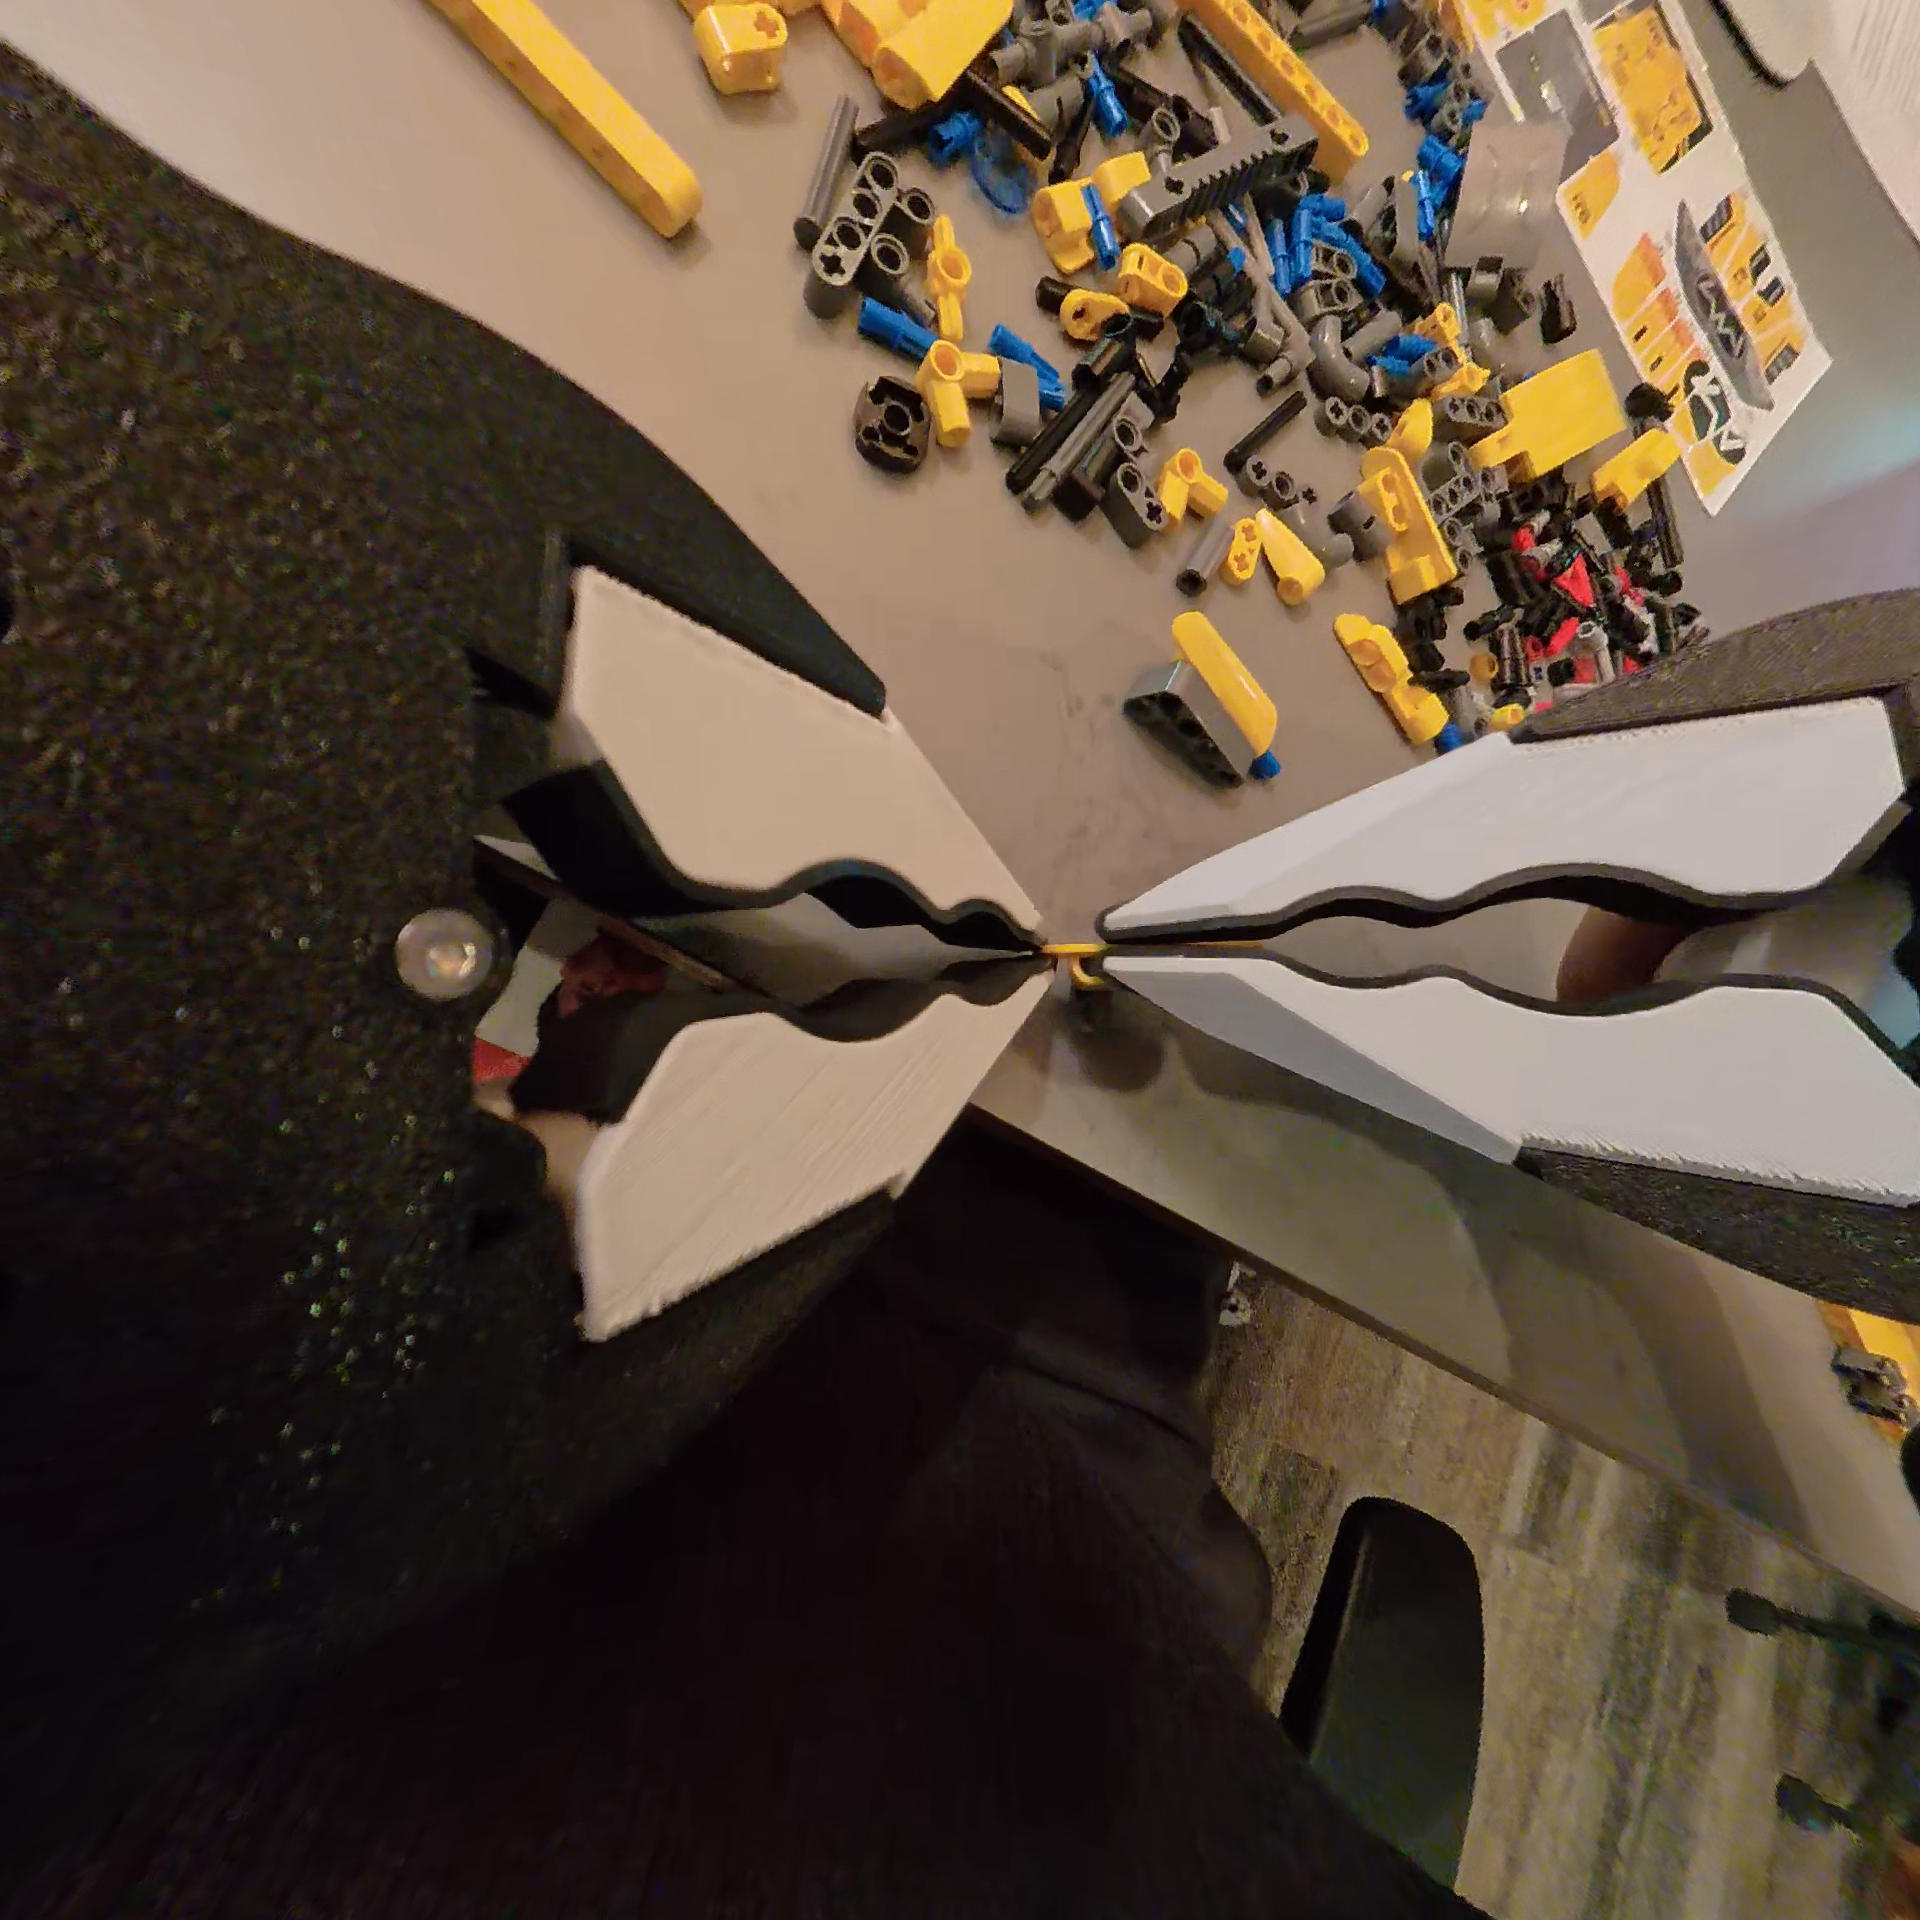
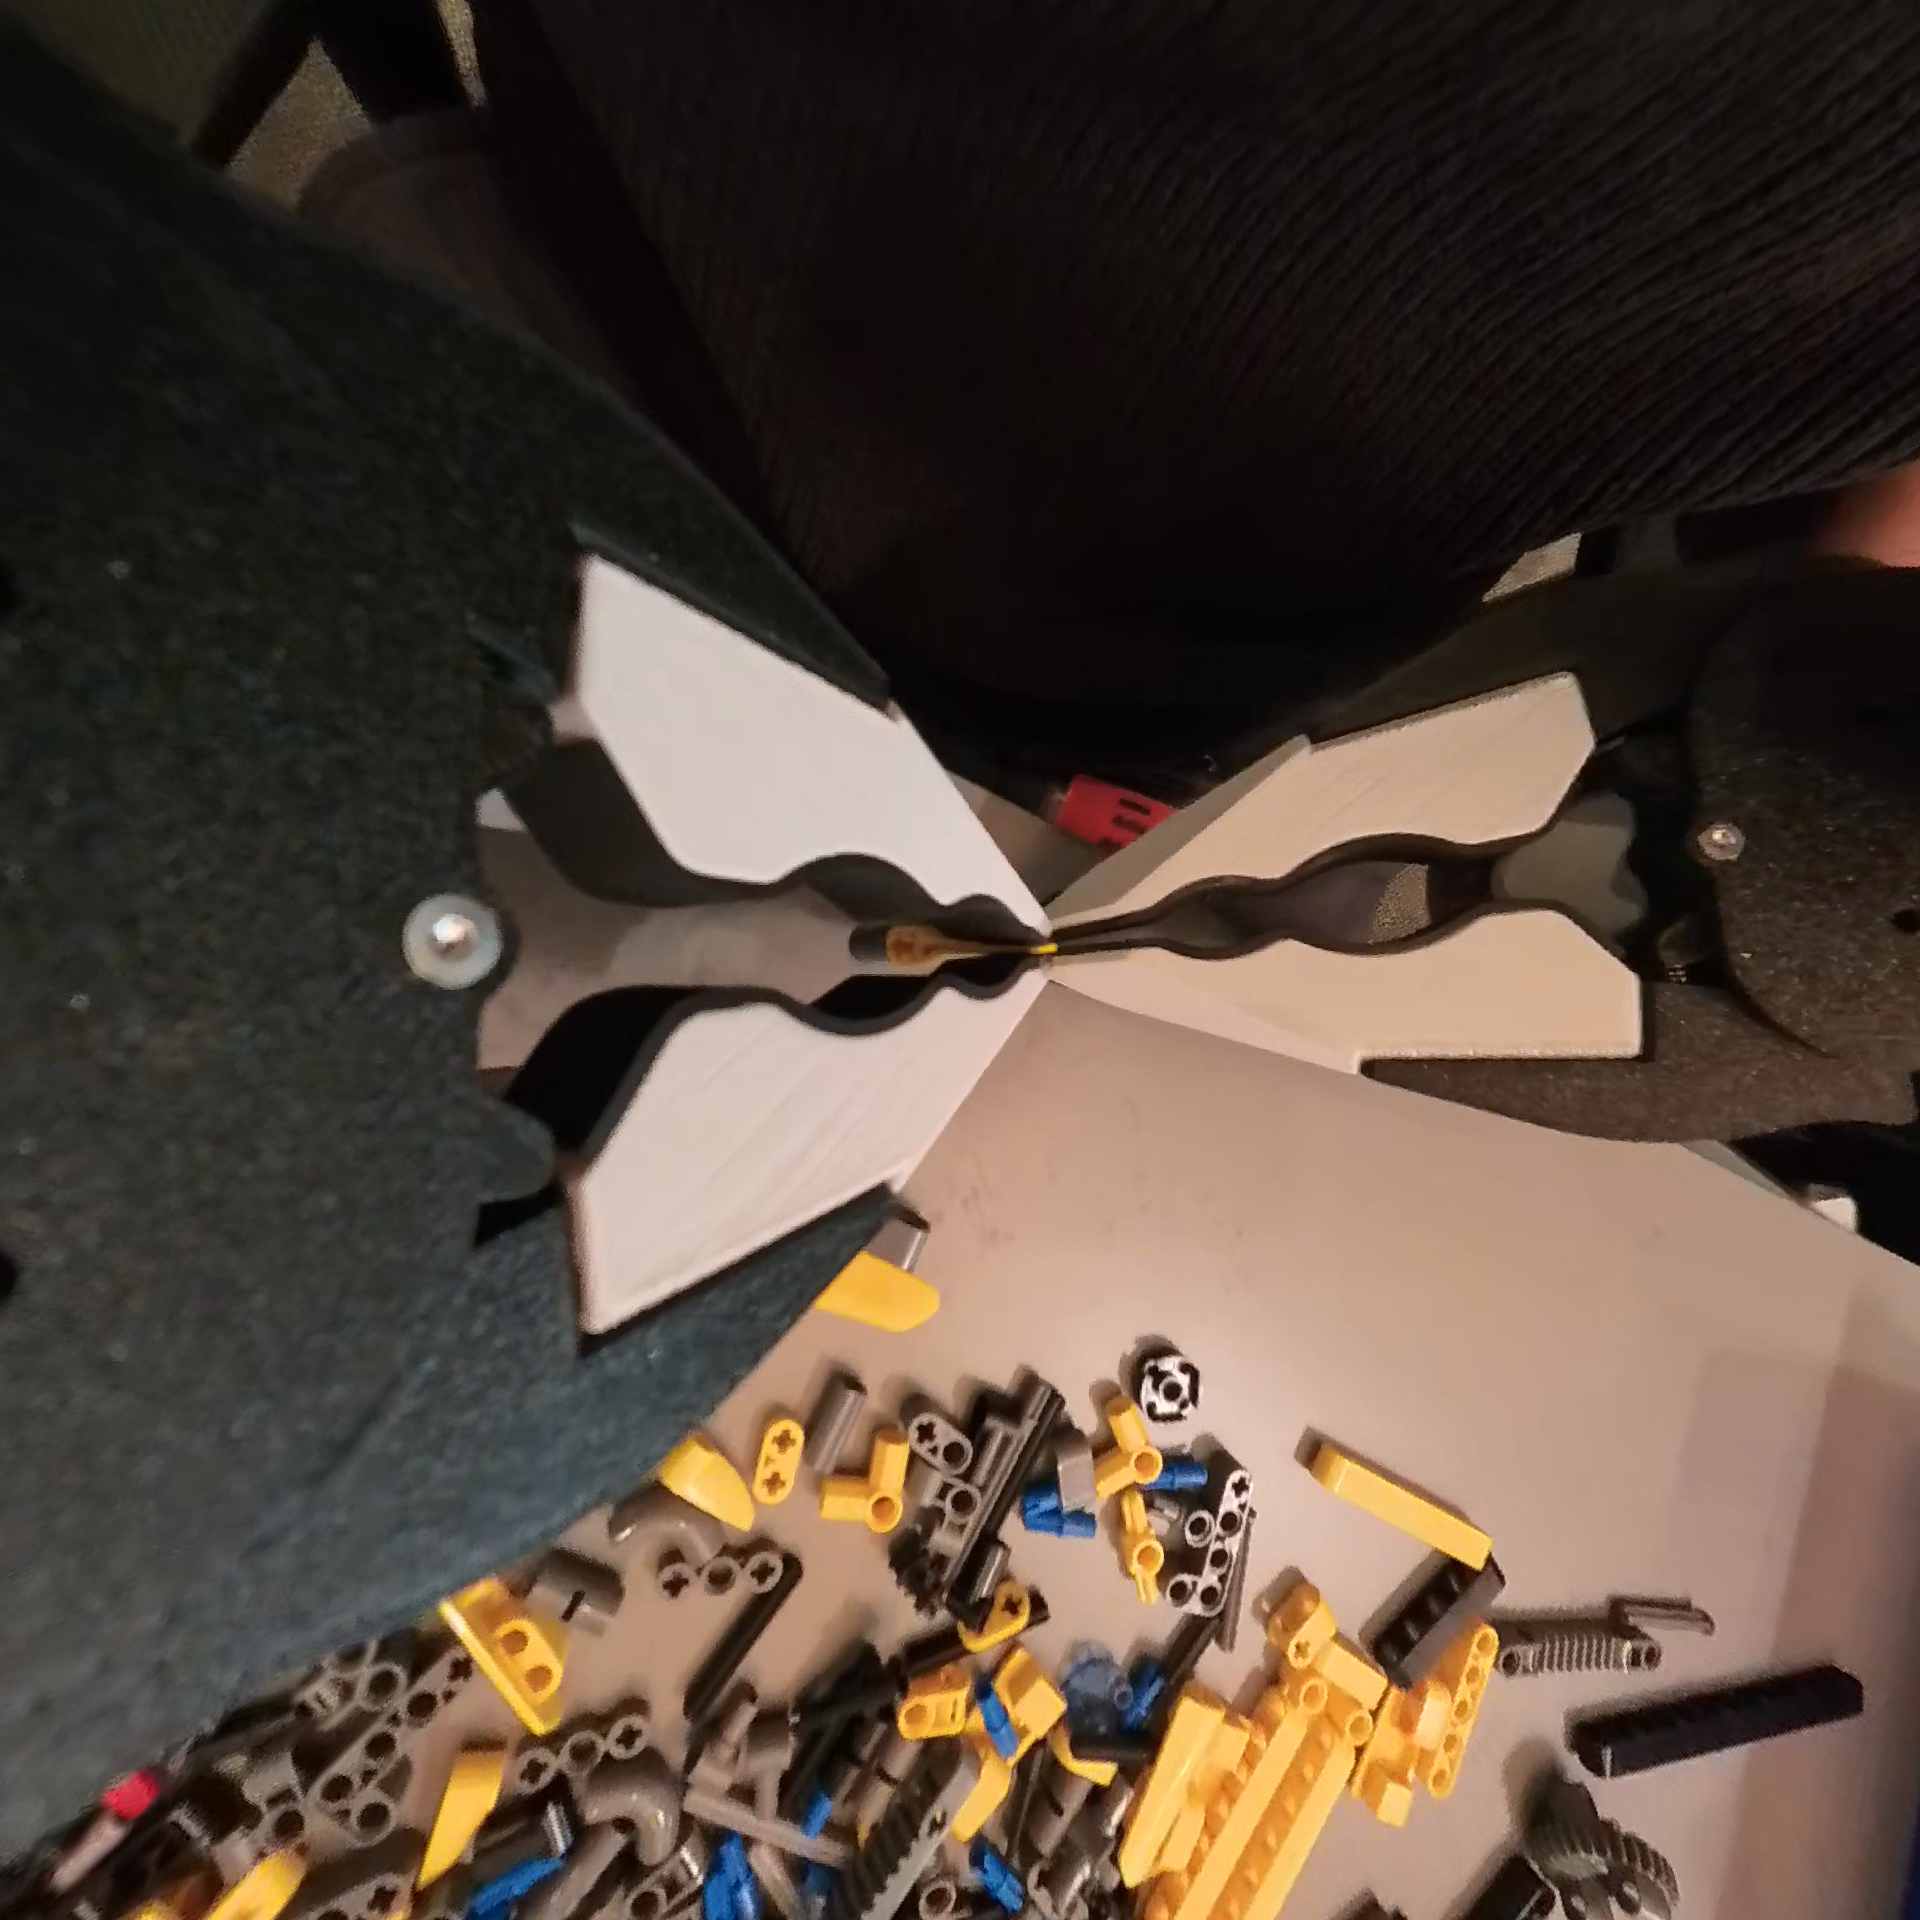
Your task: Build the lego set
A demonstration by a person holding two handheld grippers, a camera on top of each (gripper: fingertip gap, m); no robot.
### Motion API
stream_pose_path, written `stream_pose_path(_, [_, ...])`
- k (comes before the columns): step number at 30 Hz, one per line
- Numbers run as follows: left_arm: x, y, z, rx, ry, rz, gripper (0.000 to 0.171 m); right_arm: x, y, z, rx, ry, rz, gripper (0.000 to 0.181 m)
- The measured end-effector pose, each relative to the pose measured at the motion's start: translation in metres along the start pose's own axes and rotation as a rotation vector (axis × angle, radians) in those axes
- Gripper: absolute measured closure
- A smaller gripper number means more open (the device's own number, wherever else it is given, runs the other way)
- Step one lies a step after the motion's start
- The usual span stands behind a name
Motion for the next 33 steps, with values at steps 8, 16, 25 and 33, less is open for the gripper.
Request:
stream_pose_path(8, [0.000,-0.002,0.009,-0.053,0.118,-0.067,0.155,-0.004,0.013,-0.016,-0.034,-0.144,-0.051,0.181])
stream_pose_path(16, [-0.009,-0.005,0.019,-0.087,0.169,-0.129,0.143,0.007,0.018,-0.026,0.038,-0.150,-0.071,0.176])
stream_pose_path(25, [-0.017,-0.013,0.017,-0.075,0.131,-0.108,0.139,0.015,0.026,-0.027,0.052,-0.159,-0.116,0.158])
stream_pose_path(33, [-0.018,-0.015,0.012,-0.003,0.053,-0.110,0.132,0.024,0.013,-0.035,0.104,-0.110,-0.157,0.151])
Point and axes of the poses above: each gripper's, where its closed fingertips meet, y back along the fingers, z out of its top, x = y × z across the jaws, the point moved 1 cm from there along y, back along the fingers, and after that the axes turned 13 degrees about y, right-handed, at the moved point
